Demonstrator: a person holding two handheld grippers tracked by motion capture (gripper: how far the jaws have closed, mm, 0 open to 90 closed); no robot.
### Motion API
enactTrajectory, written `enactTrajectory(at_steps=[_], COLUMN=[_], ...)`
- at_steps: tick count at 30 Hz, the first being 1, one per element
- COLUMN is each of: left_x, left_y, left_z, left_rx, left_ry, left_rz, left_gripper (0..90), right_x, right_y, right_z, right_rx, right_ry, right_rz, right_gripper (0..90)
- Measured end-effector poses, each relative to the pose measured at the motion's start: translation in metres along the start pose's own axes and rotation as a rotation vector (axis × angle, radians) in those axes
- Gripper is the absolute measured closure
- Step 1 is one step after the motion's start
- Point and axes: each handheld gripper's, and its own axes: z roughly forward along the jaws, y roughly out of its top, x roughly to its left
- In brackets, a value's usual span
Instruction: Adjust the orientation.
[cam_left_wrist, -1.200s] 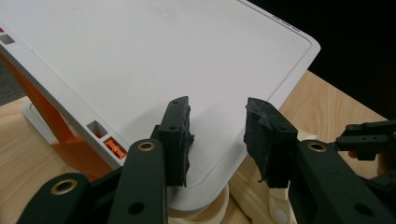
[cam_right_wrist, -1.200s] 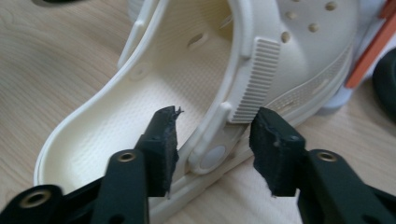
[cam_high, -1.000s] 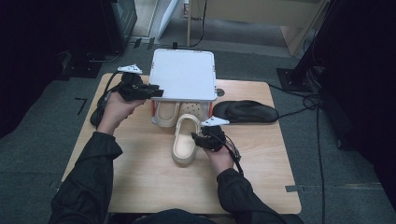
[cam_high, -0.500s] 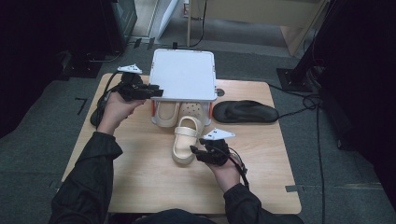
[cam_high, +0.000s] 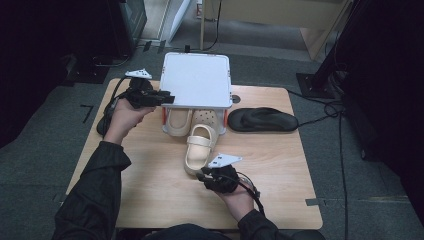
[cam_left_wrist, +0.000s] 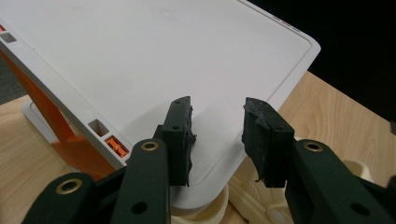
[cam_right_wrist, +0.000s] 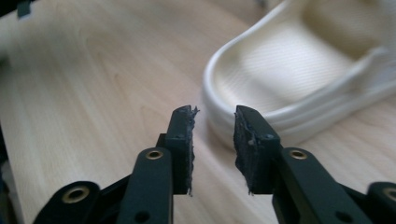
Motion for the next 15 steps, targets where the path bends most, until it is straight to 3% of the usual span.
enactTrajectory(at_steps=[6,12,15], left_x=[0.0,0.0,0.0], left_y=[0.0,0.0,0.0], left_z=[0.0,0.0,0.0], left_rx=[0.0,0.002,0.0], left_ry=[0.0,0.002,0.002], left_rz=[0.001,0.008,0.006], left_gripper=[63.1,63.3,63.6], right_x=[0.008,0.006,0.002], right_y=[-0.008,-0.003,0.001], right_z=[0.02,0.031,0.028], right_rx=[0.057,0.064,0.025], right_ry=[0.032,-0.033,-0.074], right_rz=[-0.045,-0.104,-0.111], right_gripper=[71.9,72.6,71.3])
